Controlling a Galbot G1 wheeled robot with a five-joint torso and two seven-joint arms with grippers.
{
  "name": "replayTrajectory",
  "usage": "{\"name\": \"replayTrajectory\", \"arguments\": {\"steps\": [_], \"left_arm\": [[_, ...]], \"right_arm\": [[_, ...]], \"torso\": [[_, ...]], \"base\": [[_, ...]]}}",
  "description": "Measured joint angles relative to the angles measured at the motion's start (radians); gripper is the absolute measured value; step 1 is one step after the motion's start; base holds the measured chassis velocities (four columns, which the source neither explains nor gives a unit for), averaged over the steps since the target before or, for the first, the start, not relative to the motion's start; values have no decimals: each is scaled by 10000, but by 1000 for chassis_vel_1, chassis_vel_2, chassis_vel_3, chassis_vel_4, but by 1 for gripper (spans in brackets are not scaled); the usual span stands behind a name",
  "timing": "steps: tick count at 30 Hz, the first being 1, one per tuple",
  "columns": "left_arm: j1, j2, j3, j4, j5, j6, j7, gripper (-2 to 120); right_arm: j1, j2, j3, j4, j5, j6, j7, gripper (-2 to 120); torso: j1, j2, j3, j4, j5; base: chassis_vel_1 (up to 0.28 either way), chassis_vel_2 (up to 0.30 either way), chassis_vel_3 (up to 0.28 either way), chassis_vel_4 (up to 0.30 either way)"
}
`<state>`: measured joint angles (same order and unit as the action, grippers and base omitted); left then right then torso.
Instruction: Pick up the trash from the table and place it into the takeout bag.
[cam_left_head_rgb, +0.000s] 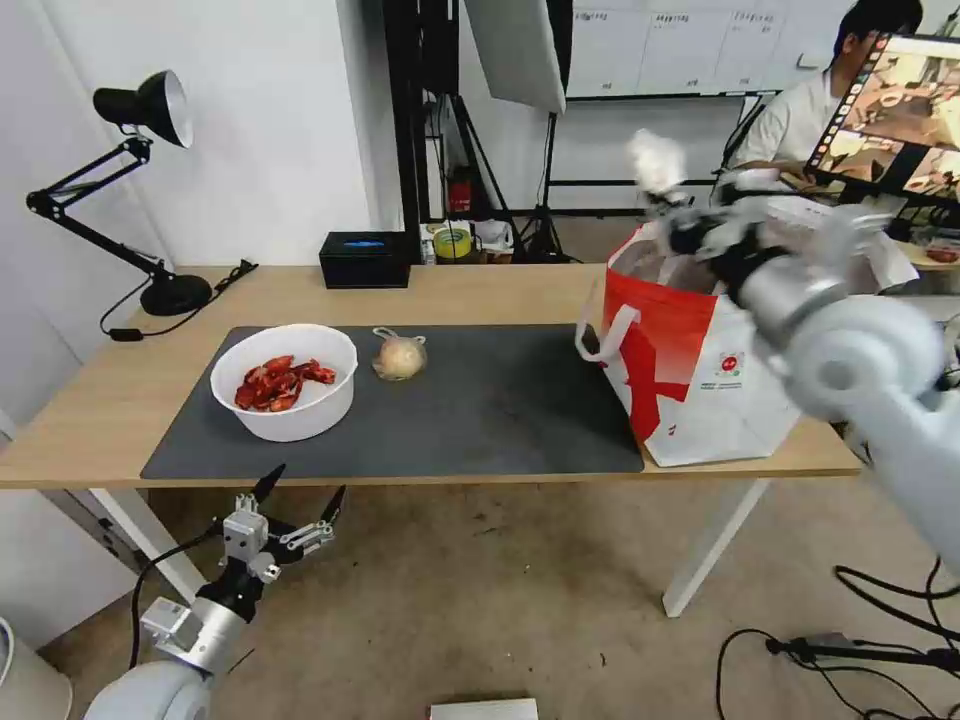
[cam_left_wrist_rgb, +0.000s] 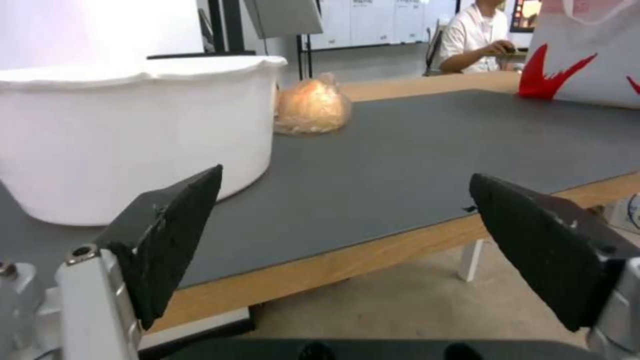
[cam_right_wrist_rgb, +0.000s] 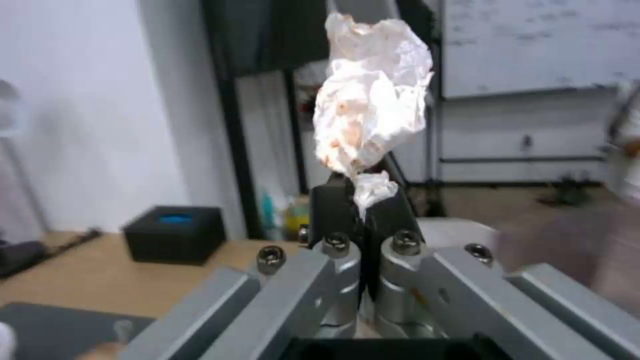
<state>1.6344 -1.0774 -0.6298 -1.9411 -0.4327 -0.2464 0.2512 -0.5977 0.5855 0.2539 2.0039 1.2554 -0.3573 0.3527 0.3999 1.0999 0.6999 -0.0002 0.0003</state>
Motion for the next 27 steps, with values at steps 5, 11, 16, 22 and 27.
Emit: {"name": "replayTrajectory", "arguments": {"steps": [5,11,16,22,27], "left_arm": [[-13,91,90,-44,12,122,2,100],[-100,179,226,-60,139,150,4,100],[-99,205,203,-89,155,170,5,100],[5,216,167,-82,158,160,5,100],[-28,173,177,-97,157,154,6,100]], "right_arm": [[-661,-652,593,72,403,-658,654,0],[-768,-856,691,-87,454,-1127,773,0],[-715,-874,673,-233,519,-1238,769,18],[-599,-886,625,-248,551,-1257,738,37],[-466,-928,570,-270,616,-1315,733,59]], "torso": [[0,1,0,1,-1],[0,0,1,2,-1],[1,0,1,2,-2],[0,1,1,3,-3],[1,0,1,3,-3]], "base": [[0,0,0,0],[0,0,0,0],[0,0,0,0],[0,0,0,0],[0,0,0,0]]}}
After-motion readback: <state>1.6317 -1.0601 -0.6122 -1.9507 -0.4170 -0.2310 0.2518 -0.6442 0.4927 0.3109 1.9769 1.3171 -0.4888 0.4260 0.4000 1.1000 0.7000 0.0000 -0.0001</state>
